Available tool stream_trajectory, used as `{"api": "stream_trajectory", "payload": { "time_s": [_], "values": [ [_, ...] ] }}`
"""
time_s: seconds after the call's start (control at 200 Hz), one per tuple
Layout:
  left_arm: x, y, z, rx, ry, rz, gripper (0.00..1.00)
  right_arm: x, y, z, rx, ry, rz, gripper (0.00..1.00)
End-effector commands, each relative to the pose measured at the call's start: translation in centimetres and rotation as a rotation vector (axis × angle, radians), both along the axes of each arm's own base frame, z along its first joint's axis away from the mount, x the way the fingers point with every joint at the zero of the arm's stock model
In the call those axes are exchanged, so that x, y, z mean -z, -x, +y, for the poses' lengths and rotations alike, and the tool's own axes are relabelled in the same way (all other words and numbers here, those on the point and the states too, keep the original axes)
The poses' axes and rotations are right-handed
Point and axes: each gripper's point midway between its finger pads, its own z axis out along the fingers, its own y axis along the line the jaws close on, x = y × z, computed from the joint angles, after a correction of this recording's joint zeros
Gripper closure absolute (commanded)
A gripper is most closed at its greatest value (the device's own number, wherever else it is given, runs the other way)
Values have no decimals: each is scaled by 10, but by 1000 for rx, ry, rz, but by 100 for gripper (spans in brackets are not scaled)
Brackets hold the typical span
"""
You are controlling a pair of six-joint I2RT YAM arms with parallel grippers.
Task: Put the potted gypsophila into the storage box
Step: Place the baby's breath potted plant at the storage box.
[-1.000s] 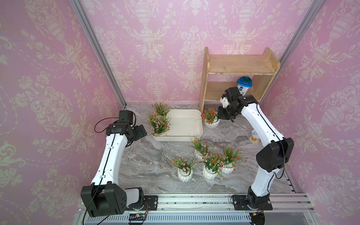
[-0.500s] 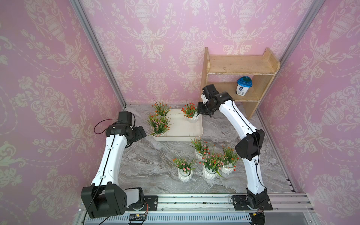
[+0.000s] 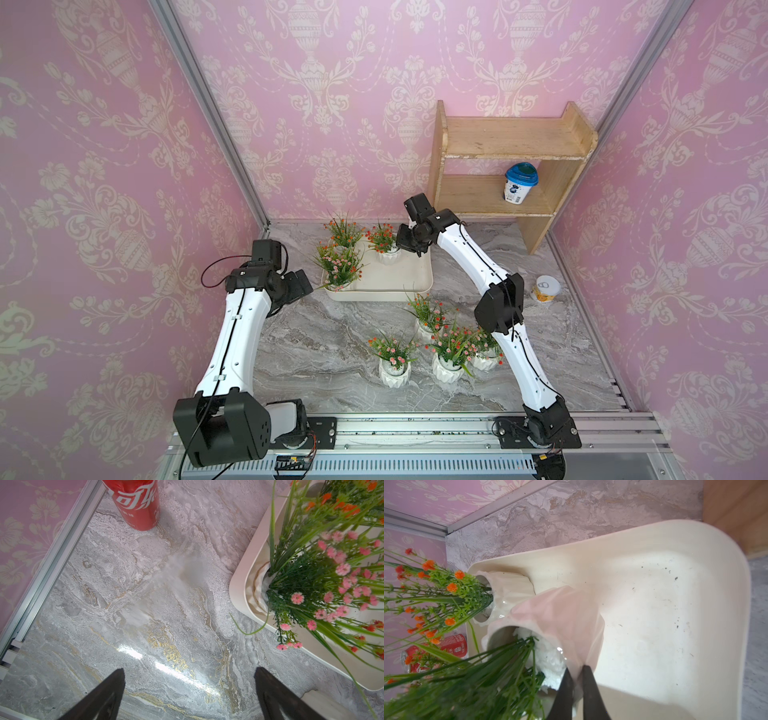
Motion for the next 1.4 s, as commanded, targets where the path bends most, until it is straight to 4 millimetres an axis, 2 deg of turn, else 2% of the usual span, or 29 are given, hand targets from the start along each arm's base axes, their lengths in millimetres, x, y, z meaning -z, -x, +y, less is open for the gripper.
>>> {"api": "stream_trajectory", "payload": {
  "time_s": [0.0, 0.305, 0.465, 0.701, 1.101, 1.396],
  "values": [
    [8, -1, 0, 26, 9, 14, 1, -31, -19, 15, 62, -97, -103, 98],
    [17, -3, 0, 25, 23, 26, 1, 2, -25, 38, 81, -139, -70, 96],
    [19, -5, 0, 26, 34, 23, 1, 13, -26, 46, 80, -149, -65, 96],
    [25, -10, -2, 30, 55, 27, 1, 20, -31, 57, 71, -190, -72, 95],
    [27, -10, 0, 32, 54, 34, 1, 34, -33, 65, 80, -209, -59, 94],
    [27, -9, 0, 32, 58, 33, 1, 37, -33, 67, 81, -213, -59, 89]
  ]
}}
